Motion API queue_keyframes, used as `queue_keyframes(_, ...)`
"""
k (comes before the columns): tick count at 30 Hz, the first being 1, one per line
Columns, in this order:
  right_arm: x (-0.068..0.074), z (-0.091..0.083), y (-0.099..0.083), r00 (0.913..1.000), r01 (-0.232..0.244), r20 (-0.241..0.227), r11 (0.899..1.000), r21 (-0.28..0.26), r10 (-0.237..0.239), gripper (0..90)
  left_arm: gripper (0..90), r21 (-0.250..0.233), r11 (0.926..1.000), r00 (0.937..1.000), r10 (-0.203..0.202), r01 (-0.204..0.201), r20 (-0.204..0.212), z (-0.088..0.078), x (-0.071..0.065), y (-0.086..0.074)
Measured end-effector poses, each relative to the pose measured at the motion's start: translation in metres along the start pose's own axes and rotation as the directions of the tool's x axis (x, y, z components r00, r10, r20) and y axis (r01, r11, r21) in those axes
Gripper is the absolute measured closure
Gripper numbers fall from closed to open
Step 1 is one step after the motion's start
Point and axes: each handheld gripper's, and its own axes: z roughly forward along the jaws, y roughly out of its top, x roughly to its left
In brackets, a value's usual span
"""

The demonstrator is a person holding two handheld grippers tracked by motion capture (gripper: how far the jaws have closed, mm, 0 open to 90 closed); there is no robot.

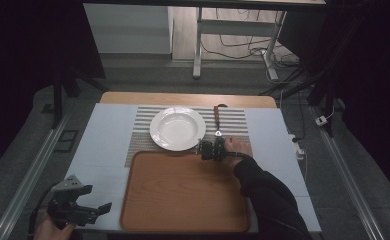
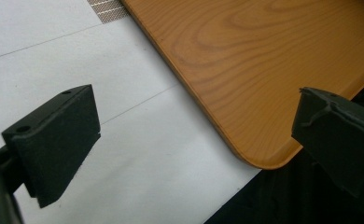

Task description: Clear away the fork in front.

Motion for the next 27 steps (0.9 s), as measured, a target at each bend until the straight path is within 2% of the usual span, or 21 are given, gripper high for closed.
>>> queue_keyframes(1, -0.001, -0.002, 0.0, 0.9997, 0.002, 0.025, 1.0, -0.005, -0.002, 89.8, 0.8, 0.0, 1.0, 1.0, 0.0, 0.0, 0.0, 0.0, 0.0, 0.0)
queue_keyframes(3, -0.006, -0.006, 0.0, 0.9998, -0.008, 0.016, 1.0, -0.02, 0.008, 90.0, 0.8, 0.0, 1.0, 1.0, 0.0, 0.0, 0.0, 0.0, 0.0, 0.0)
queue_keyframes(4, -0.008, -0.009, 0.0, 0.9991, -0.018, -0.037, 1.0, -0.009, 0.018, 90.0, 0.8, 0.0, 1.0, 1.0, 0.001, -0.001, 0.0, 0.0, 0.0, 0.0)
queue_keyframes(5, -0.01, -0.01, 0.0, 0.9996, 0.0, -0.027, 1.0, -0.017, 0.0, 90.0, 0.8, 0.001, 1.0, 1.0, 0.001, -0.001, 0.001, 0.0, 0.0, 0.0)
queue_keyframes(6, -0.007, -0.01, -0.001, 0.9996, -0.007, 0.026, 1.0, -0.019, 0.007, 90.0, 0.8, 0.001, 1.0, 1.0, 0.002, -0.002, 0.001, 0.0, 0.0, 0.0)
queue_keyframes(10, -0.009, -0.016, -0.002, 0.9996, 0.004, 0.03, 1.0, -0.007, -0.004, 90.0, 0.8, 0.0, 1.0, 1.0, 0.003, -0.003, -0.001, 0.0, 0.0, 0.0)
queue_keyframes(11, -0.009, -0.018, -0.003, 0.9998, -0.02, 0.001, 1.0, -0.018, 0.02, 90.0, 0.8, 0.0, 1.0, 1.0, 0.003, -0.003, -0.001, 0.0, 0.0, 0.0)
queue_keyframes(12, -0.011, -0.02, -0.004, 0.9992, -0.002, 0.04, 1.0, -0.03, 0.003, 90.0, 0.8, 0.0, 1.0, 1.0, 0.003, -0.003, -0.002, 0.0, 0.0, 0.0)
queue_keyframes(14, -0.011, -0.023, -0.006, 0.998, -0.013, 0.061, 0.998, -0.054, 0.016, 90.0, 0.8, 0.001, 1.0, 1.0, 0.002, -0.002, -0.002, 0.0, 0.0, 0.0)
queue_keyframes(16, -0.013, -0.03, -0.006, 0.9975, -0.008, 0.07, 1.0, -0.03, 0.01, 90.0, 0.8, 0.0, 1.0, 1.0, 0.002, -0.002, -0.002, 0.0, 0.0, 0.0)
queue_keyframes(18, -0.013, -0.035, -0.007, 0.9976, -0.016, 0.067, 0.999, -0.041, 0.019, 90.0, 0.8, 0.0, 1.0, 1.0, 0.002, -0.002, -0.001, 0.0, 0.0, 0.0)
queue_keyframes(19, -0.013, -0.036, -0.008, 0.9974, -0.024, 0.067, 0.997, -0.071, 0.028, 90.0, 0.8, -0.001, 1.0, 1.0, 0.002, -0.002, -0.001, 0.0, 0.0, 0.0)
queue_keyframes(20, -0.013, -0.041, -0.008, 0.9974, -0.022, 0.068, 0.998, -0.054, 0.025, 90.0, 0.8, -0.001, 1.0, 1.0, 0.002, -0.002, -0.001, 0.0, 0.0, 0.0)
queue_keyframes(23, -0.013, -0.049, -0.01, 0.9969, -0.036, 0.066, 0.995, -0.098, 0.043, 90.0, 0.8, -0.002, 1.0, 1.0, 0.002, -0.002, -0.001, 0.0, 0.0, 0.0)
queue_keyframes(26, -0.014, -0.061, -0.012, 0.9963, -0.056, 0.059, 0.993, -0.108, 0.063, 90.0, 0.6, -0.004, 1.0, 1.0, 0.001, -0.001, -0.002, 0.0, 0.0, 0.0)
queue_keyframes(27, -0.015, -0.064, -0.013, 0.9963, -0.062, 0.05, 0.99, -0.13, 0.069, 90.0, 0.6, -0.005, 1.0, 1.0, 0.001, -0.001, -0.001, -0.001, 0.0, 0.0)
